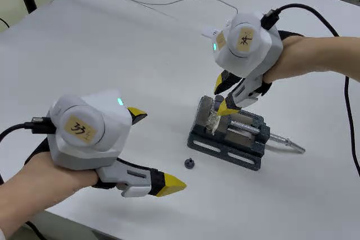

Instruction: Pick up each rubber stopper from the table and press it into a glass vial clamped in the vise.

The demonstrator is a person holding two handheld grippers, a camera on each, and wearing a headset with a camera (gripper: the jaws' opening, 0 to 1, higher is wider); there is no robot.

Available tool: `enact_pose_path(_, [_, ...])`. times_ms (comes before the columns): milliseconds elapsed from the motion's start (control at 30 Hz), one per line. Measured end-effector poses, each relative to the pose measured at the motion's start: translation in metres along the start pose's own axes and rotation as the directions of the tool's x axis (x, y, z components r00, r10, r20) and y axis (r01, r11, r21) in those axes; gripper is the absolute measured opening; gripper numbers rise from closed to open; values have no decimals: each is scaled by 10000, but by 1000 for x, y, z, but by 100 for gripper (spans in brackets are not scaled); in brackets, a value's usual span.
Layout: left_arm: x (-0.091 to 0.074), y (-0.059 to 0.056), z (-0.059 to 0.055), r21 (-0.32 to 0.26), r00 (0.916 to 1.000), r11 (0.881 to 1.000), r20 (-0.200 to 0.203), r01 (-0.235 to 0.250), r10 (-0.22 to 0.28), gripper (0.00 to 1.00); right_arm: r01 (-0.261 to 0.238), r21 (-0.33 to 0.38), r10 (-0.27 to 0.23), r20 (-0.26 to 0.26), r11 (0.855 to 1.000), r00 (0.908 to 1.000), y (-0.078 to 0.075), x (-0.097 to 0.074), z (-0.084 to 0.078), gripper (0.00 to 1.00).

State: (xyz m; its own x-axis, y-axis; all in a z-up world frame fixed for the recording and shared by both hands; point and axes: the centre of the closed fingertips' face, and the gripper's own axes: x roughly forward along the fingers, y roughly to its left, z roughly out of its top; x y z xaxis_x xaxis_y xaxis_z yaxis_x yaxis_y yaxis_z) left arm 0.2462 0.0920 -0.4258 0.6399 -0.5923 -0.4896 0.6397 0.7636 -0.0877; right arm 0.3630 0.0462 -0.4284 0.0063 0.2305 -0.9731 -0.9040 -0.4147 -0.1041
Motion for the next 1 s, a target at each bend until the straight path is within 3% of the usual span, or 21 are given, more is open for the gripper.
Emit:
enact_pose_path(267, [1,0,1,-12,10000,10000,8,18,-18,88,-310,450,290,436,9985,9986,2,-10,1,24])
enact_pose_path(533, [2,0,1,-19,10000,10000,-36,46,-46,88,-594,690,551,631,9958,9965,5,-16,0,17])
enact_pose_path(700, [2,0,-1,-55,10000,10000,-67,45,-45,88,-809,926,736,798,9924,9941,4,-15,0,8])
enact_pose_path(1000, [3,1,-3,-116,9999,9999,-150,64,-66,88,-1034,1025,950,832,9894,9920,5,-8,-1,3])
